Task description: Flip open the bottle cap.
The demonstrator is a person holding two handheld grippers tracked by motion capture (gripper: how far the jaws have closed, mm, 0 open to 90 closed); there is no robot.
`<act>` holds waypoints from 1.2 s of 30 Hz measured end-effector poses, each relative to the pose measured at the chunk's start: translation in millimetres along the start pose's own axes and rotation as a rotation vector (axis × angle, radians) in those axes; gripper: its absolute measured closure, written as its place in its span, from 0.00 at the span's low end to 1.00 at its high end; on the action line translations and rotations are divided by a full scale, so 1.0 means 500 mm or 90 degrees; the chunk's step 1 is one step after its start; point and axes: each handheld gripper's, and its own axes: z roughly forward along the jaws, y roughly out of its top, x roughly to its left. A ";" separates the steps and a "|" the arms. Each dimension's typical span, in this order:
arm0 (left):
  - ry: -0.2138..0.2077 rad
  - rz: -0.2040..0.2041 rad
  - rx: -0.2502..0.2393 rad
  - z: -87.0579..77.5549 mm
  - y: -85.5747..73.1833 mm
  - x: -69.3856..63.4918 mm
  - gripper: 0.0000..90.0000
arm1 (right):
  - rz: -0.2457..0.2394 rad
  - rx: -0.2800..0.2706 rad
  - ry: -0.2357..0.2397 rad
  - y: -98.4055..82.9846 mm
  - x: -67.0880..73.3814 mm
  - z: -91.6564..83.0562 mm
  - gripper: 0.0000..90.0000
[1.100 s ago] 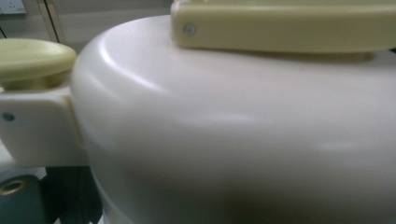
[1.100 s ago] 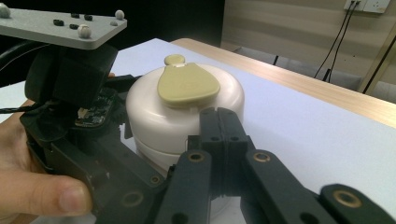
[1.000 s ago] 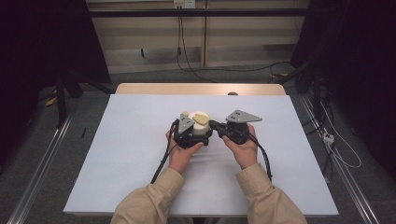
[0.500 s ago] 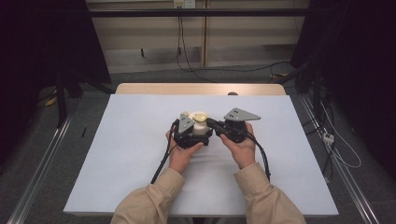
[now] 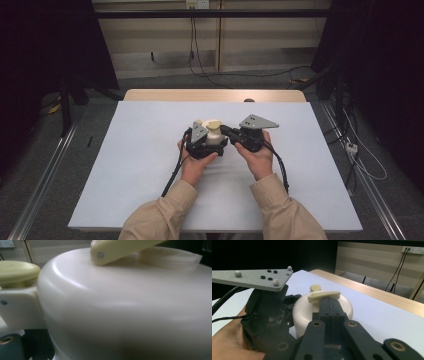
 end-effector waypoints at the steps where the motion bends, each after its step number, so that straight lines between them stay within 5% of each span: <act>1: 0.000 0.001 0.001 0.000 0.000 0.000 0.06 | 0.000 0.000 0.000 0.000 0.000 0.000 1.00; 36: 0.002 -0.002 -0.001 0.001 0.000 -0.001 0.06 | -0.002 -0.019 0.014 0.021 0.012 0.033 1.00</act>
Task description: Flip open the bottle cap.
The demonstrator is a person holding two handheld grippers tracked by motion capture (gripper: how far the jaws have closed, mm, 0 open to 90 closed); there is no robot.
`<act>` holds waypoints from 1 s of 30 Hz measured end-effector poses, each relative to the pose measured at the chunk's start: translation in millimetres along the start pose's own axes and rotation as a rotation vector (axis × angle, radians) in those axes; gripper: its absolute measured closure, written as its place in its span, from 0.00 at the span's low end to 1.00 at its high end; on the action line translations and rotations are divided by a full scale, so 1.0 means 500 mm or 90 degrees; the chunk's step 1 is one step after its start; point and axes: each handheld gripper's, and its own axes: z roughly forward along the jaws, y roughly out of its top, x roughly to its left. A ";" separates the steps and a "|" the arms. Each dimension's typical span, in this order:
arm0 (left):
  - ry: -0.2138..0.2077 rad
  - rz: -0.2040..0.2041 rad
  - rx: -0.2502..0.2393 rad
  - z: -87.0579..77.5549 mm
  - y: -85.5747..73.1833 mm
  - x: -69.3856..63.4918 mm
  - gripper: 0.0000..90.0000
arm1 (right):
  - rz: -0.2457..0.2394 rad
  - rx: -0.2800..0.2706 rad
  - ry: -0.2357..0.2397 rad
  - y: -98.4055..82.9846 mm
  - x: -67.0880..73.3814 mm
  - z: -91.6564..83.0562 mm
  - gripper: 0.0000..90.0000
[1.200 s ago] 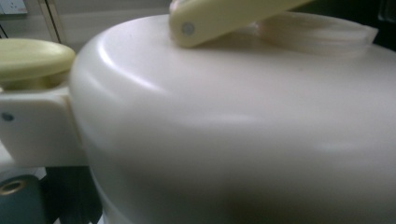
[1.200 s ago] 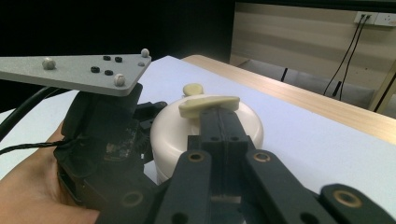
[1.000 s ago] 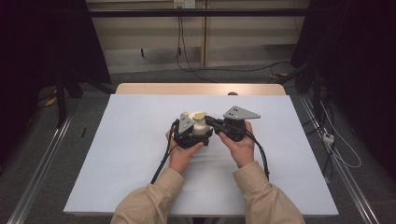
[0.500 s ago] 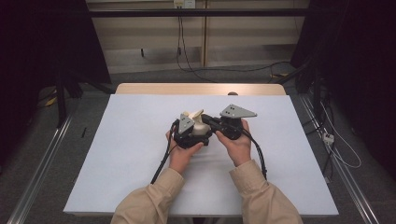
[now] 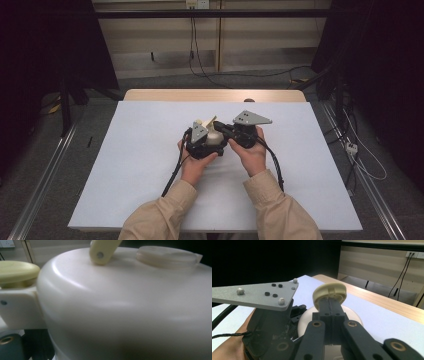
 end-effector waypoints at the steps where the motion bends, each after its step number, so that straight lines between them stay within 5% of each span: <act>1: 0.000 0.000 0.000 0.000 0.000 0.000 0.06 | 0.000 0.000 0.000 0.000 0.000 0.000 1.00; 30: -0.001 0.002 0.002 0.000 0.001 0.001 0.06 | -0.010 -0.005 0.006 0.007 0.003 0.018 1.00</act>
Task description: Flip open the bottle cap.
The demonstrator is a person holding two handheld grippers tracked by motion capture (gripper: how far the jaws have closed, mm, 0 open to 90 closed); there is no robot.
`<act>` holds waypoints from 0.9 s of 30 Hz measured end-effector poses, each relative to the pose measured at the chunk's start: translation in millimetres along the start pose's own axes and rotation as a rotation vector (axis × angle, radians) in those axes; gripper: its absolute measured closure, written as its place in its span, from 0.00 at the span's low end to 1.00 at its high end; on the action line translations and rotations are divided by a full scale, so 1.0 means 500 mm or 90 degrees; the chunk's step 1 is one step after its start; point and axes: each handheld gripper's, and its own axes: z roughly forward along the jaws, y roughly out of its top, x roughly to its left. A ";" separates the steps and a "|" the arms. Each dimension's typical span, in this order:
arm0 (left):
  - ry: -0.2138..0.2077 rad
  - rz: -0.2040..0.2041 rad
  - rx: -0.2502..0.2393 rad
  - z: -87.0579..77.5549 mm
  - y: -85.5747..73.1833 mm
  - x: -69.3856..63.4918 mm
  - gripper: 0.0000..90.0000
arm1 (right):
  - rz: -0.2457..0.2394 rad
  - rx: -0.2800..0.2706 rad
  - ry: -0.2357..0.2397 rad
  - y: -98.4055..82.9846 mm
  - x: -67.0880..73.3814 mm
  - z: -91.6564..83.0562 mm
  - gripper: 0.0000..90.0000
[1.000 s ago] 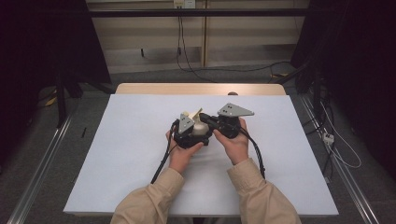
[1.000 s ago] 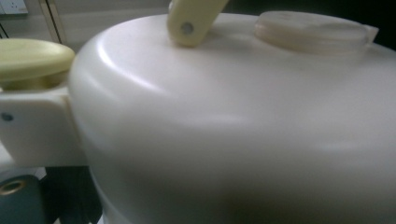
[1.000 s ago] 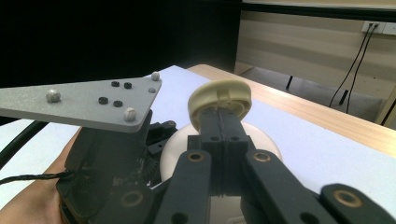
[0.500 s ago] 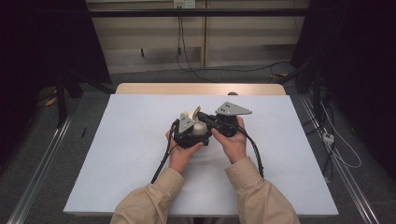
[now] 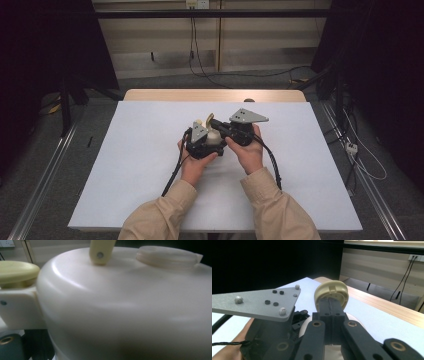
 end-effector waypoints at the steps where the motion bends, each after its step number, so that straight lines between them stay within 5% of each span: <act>1: 0.000 -0.004 -0.001 0.000 0.000 -0.001 0.06 | 0.007 -0.003 0.006 0.000 0.000 0.002 1.00; 17: -0.004 -0.007 -0.001 0.000 0.000 0.001 0.06 | 0.006 -0.010 0.011 0.008 0.000 0.021 1.00; 27: -0.010 -0.002 0.010 -0.004 0.002 0.003 0.05 | 0.013 -0.010 0.005 -0.003 -0.015 -0.010 0.90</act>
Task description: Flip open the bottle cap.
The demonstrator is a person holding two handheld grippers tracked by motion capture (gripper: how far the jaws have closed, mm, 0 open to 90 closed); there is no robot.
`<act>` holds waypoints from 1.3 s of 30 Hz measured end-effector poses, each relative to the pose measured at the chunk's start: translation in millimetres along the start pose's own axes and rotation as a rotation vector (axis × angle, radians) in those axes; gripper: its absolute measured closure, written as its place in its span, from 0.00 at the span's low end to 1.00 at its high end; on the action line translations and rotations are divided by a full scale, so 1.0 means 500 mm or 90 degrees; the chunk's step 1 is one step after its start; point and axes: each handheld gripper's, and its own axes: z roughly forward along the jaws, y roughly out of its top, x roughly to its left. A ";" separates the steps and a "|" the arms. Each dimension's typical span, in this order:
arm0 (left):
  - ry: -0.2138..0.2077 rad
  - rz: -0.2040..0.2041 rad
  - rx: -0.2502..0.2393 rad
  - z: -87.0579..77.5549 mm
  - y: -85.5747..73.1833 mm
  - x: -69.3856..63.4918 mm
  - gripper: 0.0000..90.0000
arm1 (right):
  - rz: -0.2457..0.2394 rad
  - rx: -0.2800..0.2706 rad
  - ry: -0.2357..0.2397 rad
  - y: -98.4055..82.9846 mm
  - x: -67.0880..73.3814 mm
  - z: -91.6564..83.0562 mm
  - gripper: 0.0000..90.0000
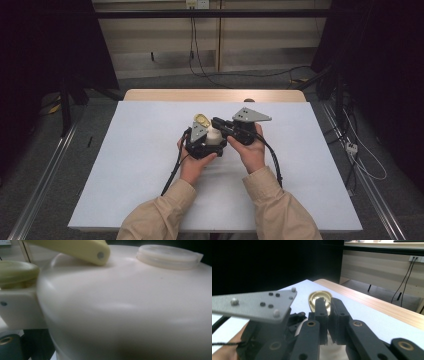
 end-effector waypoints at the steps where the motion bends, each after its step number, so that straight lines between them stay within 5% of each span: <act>1: -0.001 -0.005 0.000 0.000 0.000 -0.001 0.05 | 0.000 0.000 0.000 0.000 0.000 0.000 0.90; 9: -0.010 0.001 0.013 -0.005 0.002 0.002 0.05 | 0.003 -0.004 -0.015 -0.016 -0.002 -0.036 0.74; 19: -0.013 0.002 0.027 -0.008 0.004 0.000 0.05 | 0.034 -0.014 -0.040 -0.036 -0.010 -0.092 0.39; 30: -0.012 0.005 0.050 -0.015 0.006 -0.003 0.04 | 0.046 0.002 -0.056 -0.082 -0.021 -0.147 0.28; 34: -0.018 -0.029 0.050 -0.017 0.000 0.000 0.04 | 0.056 -0.011 -0.052 -0.092 -0.026 -0.170 0.27; 39: -0.013 -0.023 0.051 -0.022 -0.006 -0.003 0.04 | 0.051 -0.008 -0.059 -0.104 -0.026 -0.192 0.27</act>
